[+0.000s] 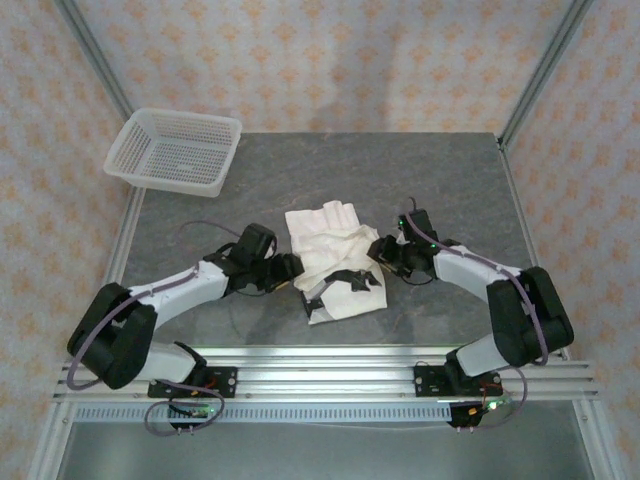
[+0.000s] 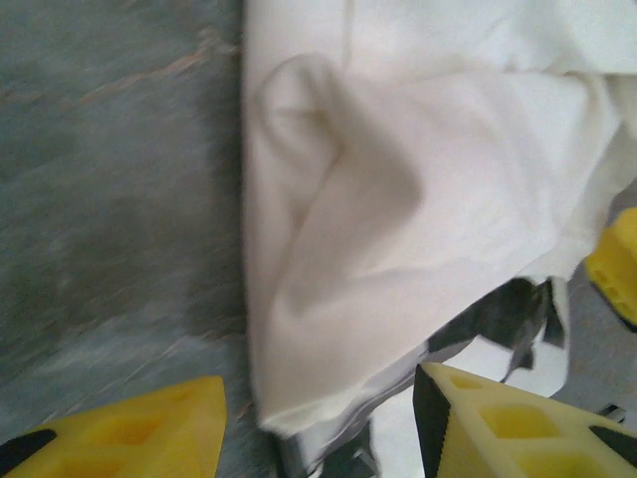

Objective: Fold the inside-out t-shirt

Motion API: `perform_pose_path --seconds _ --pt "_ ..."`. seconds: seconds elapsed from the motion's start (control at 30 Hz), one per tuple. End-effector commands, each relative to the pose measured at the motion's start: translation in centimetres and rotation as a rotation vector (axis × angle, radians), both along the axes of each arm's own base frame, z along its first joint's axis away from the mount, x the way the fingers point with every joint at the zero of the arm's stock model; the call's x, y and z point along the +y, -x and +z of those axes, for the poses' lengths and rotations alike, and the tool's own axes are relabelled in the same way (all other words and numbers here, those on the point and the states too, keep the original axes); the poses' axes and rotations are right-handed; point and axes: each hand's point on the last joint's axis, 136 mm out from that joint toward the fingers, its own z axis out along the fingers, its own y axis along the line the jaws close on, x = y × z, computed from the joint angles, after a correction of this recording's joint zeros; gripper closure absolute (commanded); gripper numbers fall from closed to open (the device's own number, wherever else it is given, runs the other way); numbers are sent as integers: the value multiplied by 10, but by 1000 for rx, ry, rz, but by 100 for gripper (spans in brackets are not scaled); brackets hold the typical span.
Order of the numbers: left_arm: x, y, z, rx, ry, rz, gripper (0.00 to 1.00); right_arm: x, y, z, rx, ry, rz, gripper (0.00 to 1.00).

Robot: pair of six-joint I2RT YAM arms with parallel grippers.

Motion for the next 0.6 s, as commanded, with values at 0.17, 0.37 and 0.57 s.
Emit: perform_pose_path --seconds 0.17,0.37,0.57 --pt "-25 -23 -6 -11 57 10 50 19 -28 25 -95 -86 5 89" --pt "-32 -27 -8 -10 76 13 61 25 -30 33 -104 -110 0 98" --pt "-36 -30 7 -26 93 13 100 24 -39 38 -109 -113 -42 100"
